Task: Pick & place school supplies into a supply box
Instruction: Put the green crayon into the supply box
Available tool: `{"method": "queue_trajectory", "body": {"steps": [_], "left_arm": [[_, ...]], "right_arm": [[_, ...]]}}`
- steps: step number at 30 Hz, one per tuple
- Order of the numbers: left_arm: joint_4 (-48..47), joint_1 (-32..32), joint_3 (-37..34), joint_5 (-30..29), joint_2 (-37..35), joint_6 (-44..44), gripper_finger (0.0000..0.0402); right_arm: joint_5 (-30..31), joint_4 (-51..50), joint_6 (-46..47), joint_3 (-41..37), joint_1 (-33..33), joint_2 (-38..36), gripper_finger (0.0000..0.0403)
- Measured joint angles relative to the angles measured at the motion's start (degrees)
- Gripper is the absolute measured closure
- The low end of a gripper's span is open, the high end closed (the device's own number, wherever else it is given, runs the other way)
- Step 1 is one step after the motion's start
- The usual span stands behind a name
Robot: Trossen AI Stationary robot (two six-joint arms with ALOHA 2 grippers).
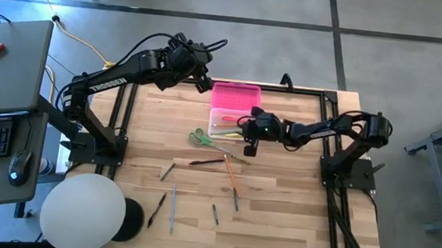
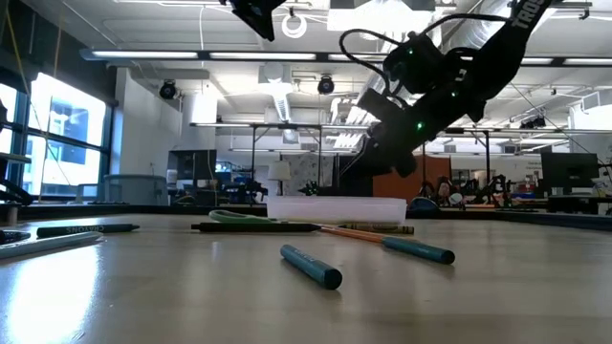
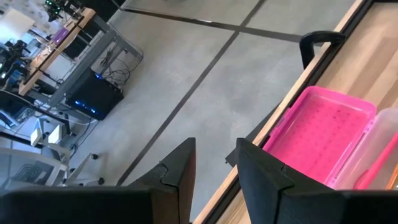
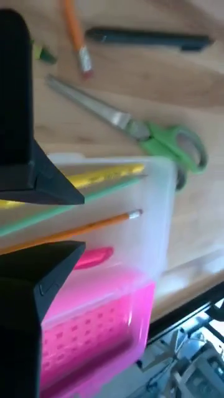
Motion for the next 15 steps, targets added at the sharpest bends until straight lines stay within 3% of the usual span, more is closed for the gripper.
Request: {"method": "queue_trajectory", "body": {"steps": [5,8,15], "left_arm": [[-0.63,0.00,0.00,-0.01,0.00,-0.01,0.0254],[-0.65,0.00,0.00,0.02,0.00,-0.03,0.0254],[-0.63,0.00,0.00,0.18,0.00,-0.05,0.0254]], "right_arm": [[-0.33,-1.06,8.26,0.15,5.82,-2.30,0.0312],[2.66,-3.09,11.36,0.20,11.04,-3.20,0.0313],[23.47,-7.13,24.04,-2.68,22.91,-2.06,0.0306]]}}
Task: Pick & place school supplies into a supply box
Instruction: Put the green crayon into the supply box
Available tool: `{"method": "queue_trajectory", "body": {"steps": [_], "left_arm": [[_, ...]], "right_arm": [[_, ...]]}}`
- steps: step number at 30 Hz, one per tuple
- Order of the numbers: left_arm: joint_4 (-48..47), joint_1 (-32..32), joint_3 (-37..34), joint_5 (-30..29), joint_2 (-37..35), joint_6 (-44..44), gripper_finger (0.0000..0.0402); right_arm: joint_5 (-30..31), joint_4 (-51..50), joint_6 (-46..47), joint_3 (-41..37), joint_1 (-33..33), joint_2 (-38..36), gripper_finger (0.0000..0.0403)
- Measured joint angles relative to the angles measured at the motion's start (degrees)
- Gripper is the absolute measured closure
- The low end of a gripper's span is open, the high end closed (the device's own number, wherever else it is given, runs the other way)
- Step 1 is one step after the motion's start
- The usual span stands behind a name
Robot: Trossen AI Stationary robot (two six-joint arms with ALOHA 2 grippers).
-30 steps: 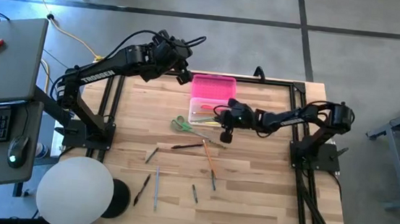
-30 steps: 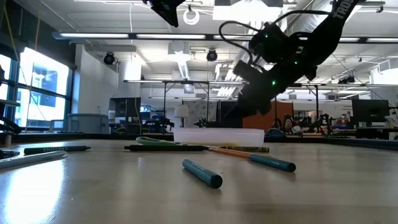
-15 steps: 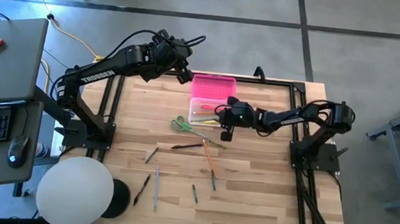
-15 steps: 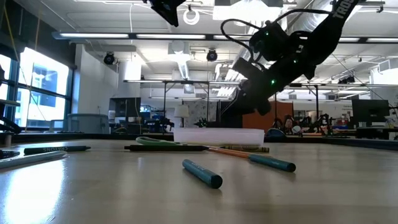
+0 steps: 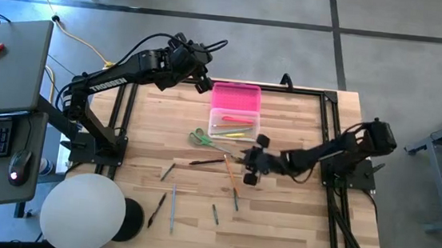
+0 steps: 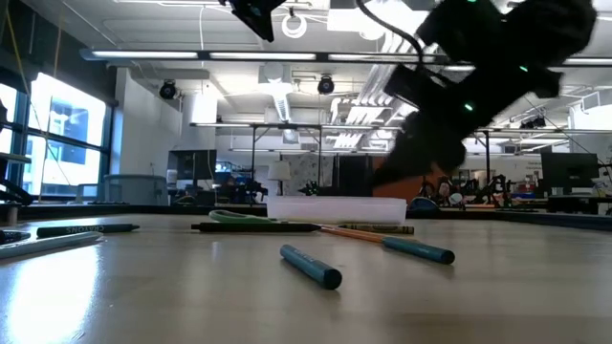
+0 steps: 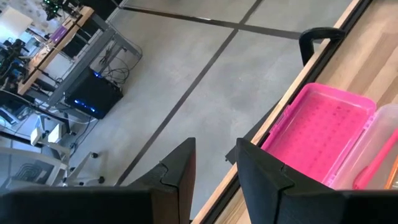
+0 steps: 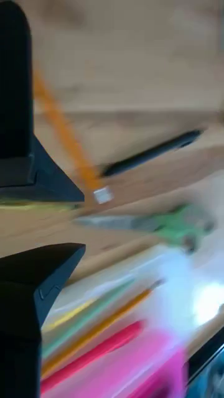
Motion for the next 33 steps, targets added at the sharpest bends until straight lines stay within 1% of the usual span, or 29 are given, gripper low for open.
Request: {"method": "queue_trajectory", "body": {"steps": [2,3,4,8,10,13,16,20,24,29,33], "left_arm": [[0.29,0.00,0.00,0.21,0.00,-0.02,0.0254],[0.35,0.00,0.00,0.36,0.00,-0.02,0.0254],[0.40,0.00,0.00,0.40,0.00,-0.06,0.0254],[0.39,0.00,0.00,1.19,0.00,-0.16,0.0254],[0.39,0.00,0.00,1.35,0.00,-0.15,0.0254],[0.41,0.00,0.00,1.57,0.00,-0.22,0.0254],[0.46,0.00,0.00,1.60,0.00,-0.24,0.0254],[0.73,0.00,0.00,1.60,0.00,-0.24,0.0254],[0.79,-0.02,0.00,1.60,0.00,-0.26,0.0254],[0.76,-0.02,0.00,1.58,0.00,-0.26,0.0254],[0.65,-0.01,0.00,1.58,0.00,-0.19,0.0254]], "right_arm": [[5.19,1.34,2.06,-2.17,1.99,0.11,0.0303],[6.85,3.15,3.27,-3.39,2.73,0.11,0.0302],[7.27,5.53,4.21,-4.78,3.14,0.11,0.0300],[2.73,15.87,7.40,-10.75,3.18,0.15,0.0295],[2.24,20.09,7.84,-12.90,3.18,0.13,0.0295],[2.51,20.76,7.98,-14.69,2.94,0.14,0.0295],[0.39,22.03,8.78,-14.35,1.96,1.31,0.0295],[-1.51,24.51,6.60,-12.76,1.18,6.10,0.0295],[-3.94,28.22,5.61,-10.40,-0.07,12.77,0.0295],[-3.28,33.14,4.76,-7.95,-1.92,21.73,0.0295],[-3.02,43.93,4.52,-8.77,-2.27,28.31,0.0298]]}}
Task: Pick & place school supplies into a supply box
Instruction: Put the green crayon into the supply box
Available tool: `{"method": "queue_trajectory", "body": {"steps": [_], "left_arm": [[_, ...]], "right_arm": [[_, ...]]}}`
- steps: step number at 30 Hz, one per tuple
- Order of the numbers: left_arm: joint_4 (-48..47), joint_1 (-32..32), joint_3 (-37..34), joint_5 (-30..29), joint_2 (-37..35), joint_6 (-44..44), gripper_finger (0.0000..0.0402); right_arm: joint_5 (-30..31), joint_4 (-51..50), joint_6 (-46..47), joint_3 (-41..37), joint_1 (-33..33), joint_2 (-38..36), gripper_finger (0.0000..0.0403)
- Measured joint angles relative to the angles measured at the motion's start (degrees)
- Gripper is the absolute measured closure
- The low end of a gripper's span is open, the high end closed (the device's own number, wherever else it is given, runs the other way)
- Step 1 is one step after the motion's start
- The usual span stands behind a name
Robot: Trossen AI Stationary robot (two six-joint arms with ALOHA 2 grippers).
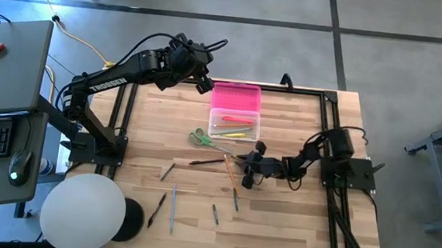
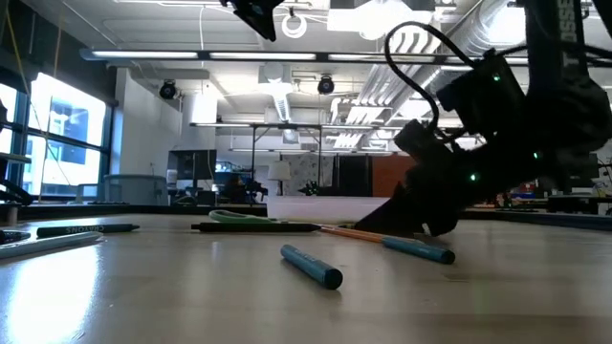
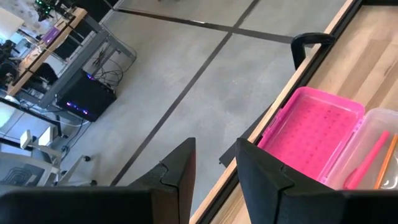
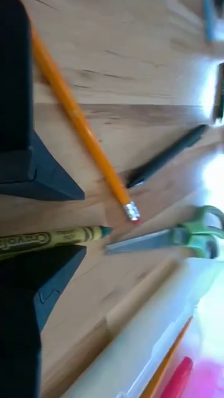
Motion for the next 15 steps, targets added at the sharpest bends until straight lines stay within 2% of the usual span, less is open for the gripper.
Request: {"method": "queue_trajectory", "body": {"steps": [4,8,10,15], "left_arm": [[-0.43,0.01,0.00,-0.05,0.00,0.04,0.0254],[-0.45,0.01,0.00,-0.09,0.00,0.15,0.0254],[-0.43,-0.01,0.00,-0.08,0.00,0.21,0.0254],[-0.45,-0.01,0.00,-0.14,0.00,0.21,0.0254]], "right_arm": [[1.91,11.78,-0.32,-1.29,0.75,6.47,0.0321],[-0.68,16.84,-0.53,-0.62,0.79,9.88,0.0370],[-2.22,17.39,-0.90,-0.80,0.77,9.86,0.0392],[-3.19,16.43,-6.61,-1.31,0.92,4.32,0.0390]]}}
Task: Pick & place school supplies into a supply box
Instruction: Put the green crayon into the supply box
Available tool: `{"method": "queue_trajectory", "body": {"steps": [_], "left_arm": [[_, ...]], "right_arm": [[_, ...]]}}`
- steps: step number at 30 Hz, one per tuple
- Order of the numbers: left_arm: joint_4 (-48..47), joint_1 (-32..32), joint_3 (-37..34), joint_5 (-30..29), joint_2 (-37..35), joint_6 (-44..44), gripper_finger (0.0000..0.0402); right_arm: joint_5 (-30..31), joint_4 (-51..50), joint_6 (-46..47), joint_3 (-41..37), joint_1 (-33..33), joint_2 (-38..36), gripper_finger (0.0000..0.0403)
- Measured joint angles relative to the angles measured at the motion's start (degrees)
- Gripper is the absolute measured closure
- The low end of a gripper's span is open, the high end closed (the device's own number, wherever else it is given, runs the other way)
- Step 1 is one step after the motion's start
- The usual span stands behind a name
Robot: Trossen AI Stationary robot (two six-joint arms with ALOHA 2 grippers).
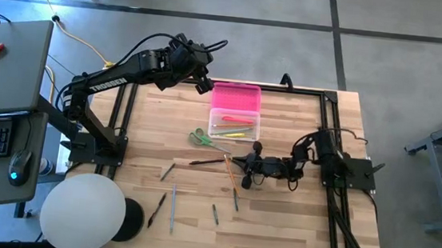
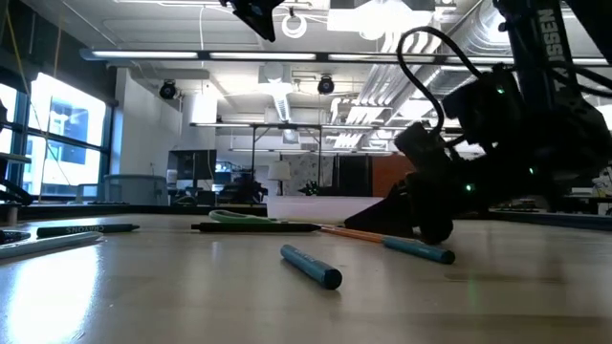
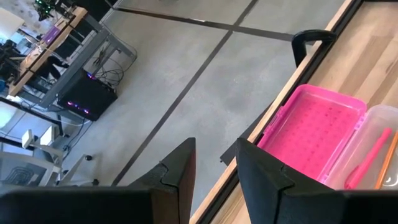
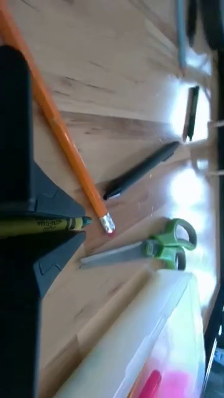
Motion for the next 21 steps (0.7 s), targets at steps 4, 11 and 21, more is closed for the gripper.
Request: {"method": "queue_trajectory", "body": {"steps": [4,11,21], "left_arm": [[0.02,0.00,0.00,0.00,0.00,0.01,0.0254],[0.03,0.00,0.00,-0.02,0.00,0.47,0.0254],[0.50,0.00,0.00,0.02,0.00,0.55,0.0254]], "right_arm": [[1.72,-8.92,-5.79,-0.35,-0.32,-10.07,0.0395],[4.38,-24.17,-13.96,-0.05,-4.72,-31.49,0.0398],[-10.33,-31.41,-12.29,0.17,-20.33,-33.92,0.0399]]}}
